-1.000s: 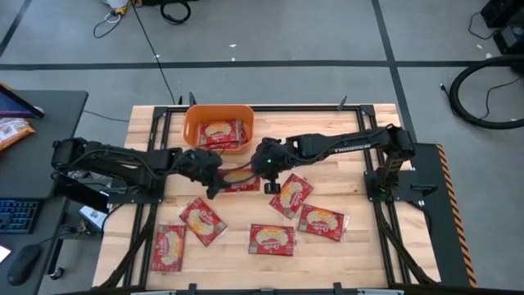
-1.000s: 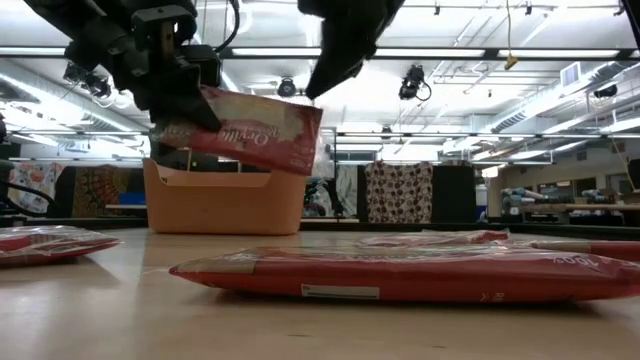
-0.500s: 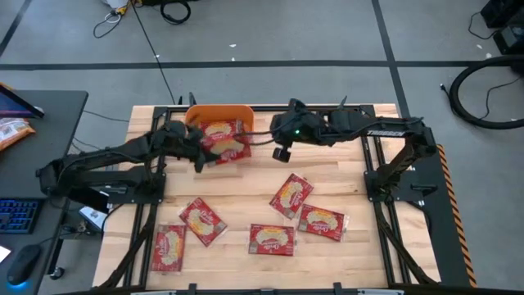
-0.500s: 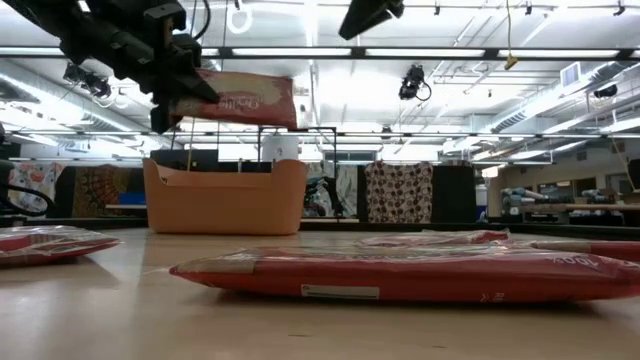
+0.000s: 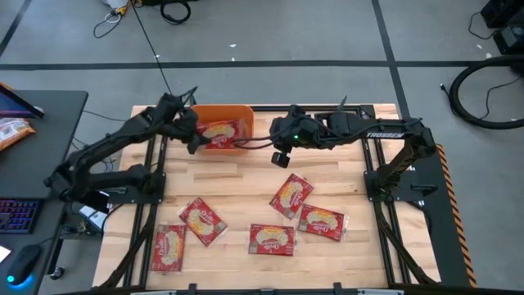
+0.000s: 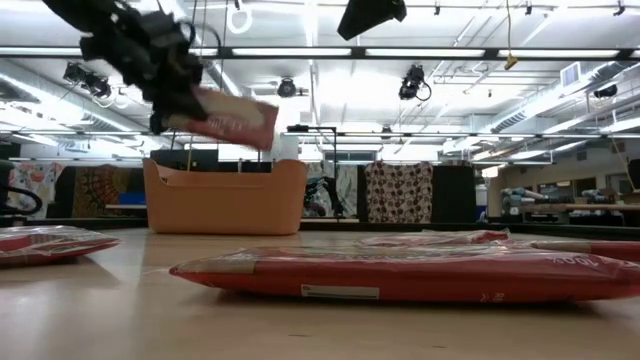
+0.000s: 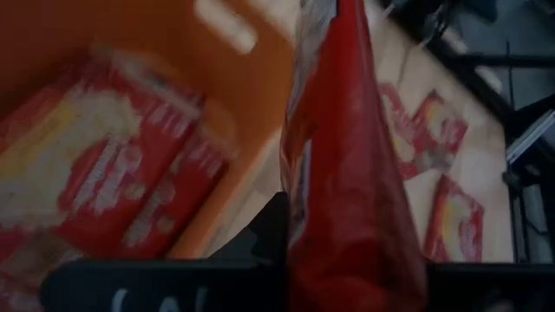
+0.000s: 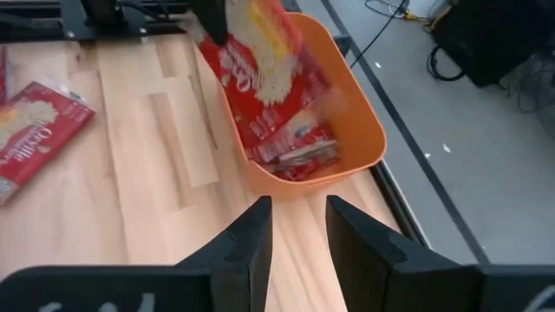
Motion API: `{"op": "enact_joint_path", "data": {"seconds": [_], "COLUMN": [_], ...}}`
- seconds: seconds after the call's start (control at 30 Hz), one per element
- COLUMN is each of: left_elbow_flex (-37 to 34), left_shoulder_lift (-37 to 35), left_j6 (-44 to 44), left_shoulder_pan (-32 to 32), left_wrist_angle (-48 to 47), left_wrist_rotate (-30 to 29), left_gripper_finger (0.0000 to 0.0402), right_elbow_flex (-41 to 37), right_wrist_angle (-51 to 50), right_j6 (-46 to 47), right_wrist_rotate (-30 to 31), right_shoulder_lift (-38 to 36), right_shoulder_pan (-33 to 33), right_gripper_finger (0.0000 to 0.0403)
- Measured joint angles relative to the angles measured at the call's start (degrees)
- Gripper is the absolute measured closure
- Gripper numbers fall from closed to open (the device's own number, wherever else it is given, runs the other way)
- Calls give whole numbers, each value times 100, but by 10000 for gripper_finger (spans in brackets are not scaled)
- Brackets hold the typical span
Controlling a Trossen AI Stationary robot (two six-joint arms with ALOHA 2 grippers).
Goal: Sort popcorn bags into baskets
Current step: Put the red popcorn bag into the orange bin
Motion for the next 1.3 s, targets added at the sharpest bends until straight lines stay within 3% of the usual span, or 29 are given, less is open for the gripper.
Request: {"op": "enact_joint_path", "data": {"seconds": [0.13, 0.4, 0.57, 0.9, 1.17, 1.3], "left_elbow_flex": [0, 0, 0, 5, 676, 1201], "left_shoulder_lift": [493, 1067, 1108, 1107, 1106, 1106], "left_j6": [332, 721, 916, 851, 851, 1001], "left_shoulder_pan": [371, 806, 850, 845, 845, 824], "left_wrist_angle": [91, 157, 159, 162, -77, -147], "left_wrist_rotate": [264, 247, -496, -1108, -1816, -1817], "left_gripper_finger": [350, 350, 330, 242, 235, 235], "right_elbow_flex": [0, 0, 0, 0, 0, -28], "right_wrist_angle": [-27, -44, -42, -38, -39, -223], "right_j6": [188, 542, 706, 846, 735, 653], "right_wrist_rotate": [15, 37, 90, 256, 257, 32], "right_shoulder_lift": [0, 0, 0, 0, 0, -1], "right_shoulder_pan": [108, 389, 494, 539, 537, 517], "right_gripper_finger": [288, 288, 288, 288, 288, 288]}}
